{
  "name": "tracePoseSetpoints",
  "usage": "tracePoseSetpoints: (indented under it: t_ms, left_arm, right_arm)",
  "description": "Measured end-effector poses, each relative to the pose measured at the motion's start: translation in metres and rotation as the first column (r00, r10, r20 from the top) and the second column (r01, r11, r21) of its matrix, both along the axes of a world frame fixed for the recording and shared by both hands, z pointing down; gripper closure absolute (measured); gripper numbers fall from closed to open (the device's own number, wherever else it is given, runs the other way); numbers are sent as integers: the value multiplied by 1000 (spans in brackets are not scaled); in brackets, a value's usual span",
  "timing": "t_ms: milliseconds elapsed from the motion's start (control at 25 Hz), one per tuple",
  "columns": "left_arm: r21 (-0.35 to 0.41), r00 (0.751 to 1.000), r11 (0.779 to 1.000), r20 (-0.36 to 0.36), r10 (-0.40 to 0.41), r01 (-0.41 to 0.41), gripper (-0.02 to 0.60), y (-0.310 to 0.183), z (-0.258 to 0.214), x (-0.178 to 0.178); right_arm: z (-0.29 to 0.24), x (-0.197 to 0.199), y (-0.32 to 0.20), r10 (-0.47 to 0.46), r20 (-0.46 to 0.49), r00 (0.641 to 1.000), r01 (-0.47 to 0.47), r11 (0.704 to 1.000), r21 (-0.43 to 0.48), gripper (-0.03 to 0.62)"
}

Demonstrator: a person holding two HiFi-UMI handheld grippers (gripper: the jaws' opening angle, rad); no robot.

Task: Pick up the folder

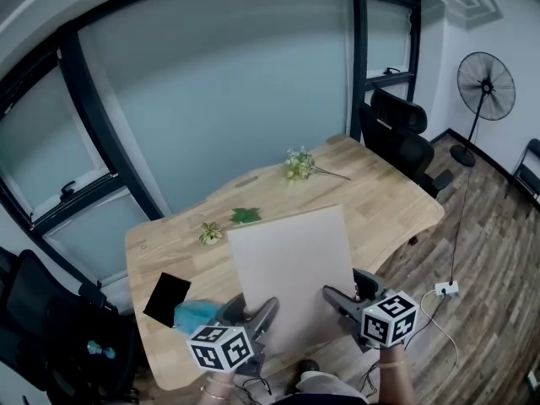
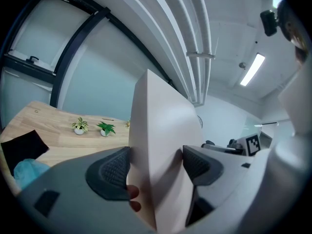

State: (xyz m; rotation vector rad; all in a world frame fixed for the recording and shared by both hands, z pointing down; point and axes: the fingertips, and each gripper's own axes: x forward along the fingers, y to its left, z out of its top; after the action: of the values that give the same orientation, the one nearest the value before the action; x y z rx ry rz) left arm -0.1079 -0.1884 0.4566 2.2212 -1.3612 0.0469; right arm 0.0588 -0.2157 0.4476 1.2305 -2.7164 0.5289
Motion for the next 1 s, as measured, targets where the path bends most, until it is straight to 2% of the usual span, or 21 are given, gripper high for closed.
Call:
tracePoseSetpoints:
  t_ms: [1000]
  left_arm:
    - [66,1000,998,-2,23,-23,264,84,-30,-13]
  right_arm:
    - [-35,-12,90,24,-21,999,-22,994,103,275]
